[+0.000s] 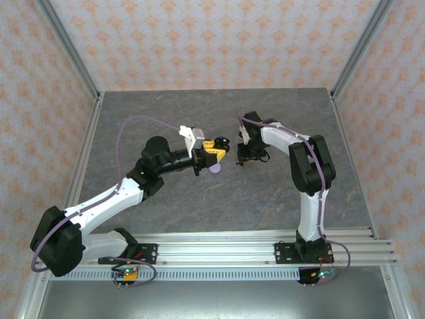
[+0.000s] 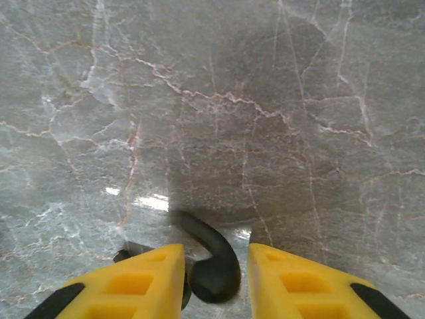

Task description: Insert the wireless bluetooth earbuds into the charging case

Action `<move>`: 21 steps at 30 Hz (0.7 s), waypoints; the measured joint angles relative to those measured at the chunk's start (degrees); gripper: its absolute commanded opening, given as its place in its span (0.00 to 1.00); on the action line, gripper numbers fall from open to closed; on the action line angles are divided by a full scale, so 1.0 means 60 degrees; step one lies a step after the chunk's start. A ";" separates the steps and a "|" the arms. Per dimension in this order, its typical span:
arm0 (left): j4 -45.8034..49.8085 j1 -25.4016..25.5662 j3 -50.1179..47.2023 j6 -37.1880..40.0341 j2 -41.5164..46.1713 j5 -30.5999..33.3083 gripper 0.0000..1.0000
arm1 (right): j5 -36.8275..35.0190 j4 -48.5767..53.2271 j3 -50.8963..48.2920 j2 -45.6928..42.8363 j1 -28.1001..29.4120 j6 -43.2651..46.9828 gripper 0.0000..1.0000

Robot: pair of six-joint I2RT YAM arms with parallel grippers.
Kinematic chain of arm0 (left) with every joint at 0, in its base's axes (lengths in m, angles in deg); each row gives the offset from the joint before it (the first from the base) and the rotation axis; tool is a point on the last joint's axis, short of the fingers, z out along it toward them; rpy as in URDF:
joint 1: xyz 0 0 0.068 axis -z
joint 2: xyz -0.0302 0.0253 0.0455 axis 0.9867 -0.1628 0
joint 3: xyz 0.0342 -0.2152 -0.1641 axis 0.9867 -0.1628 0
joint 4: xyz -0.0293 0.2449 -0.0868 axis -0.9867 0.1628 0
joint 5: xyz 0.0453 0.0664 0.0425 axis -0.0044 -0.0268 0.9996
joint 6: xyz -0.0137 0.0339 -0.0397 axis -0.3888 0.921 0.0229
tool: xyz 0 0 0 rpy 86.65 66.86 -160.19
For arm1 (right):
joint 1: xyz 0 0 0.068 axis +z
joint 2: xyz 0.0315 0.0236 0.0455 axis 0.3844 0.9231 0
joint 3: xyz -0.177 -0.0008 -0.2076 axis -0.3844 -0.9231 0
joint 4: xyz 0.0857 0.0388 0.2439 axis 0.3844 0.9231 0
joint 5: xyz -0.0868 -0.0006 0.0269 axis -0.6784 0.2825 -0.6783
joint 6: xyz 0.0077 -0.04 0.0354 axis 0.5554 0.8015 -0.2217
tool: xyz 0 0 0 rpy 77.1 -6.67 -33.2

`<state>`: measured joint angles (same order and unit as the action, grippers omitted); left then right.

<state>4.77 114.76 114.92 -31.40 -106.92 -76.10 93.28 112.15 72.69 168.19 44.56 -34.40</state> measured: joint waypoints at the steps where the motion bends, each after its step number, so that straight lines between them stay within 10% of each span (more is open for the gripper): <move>1: 0.0018 0.0000 0.0000 0.0000 0.0000 0.0007 0.15 | -0.0015 0.0000 0.0004 0.0000 0.0000 -0.0033 0.28; 21: 0.0273 0.0000 0.0000 0.0004 0.0186 0.0153 0.15 | -0.0426 -0.0069 0.0215 0.0000 0.0000 -0.0532 0.32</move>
<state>6.41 114.76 114.92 -31.38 -105.81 -75.19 90.73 111.73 73.98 168.19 44.56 -37.59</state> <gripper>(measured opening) 0.165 0.318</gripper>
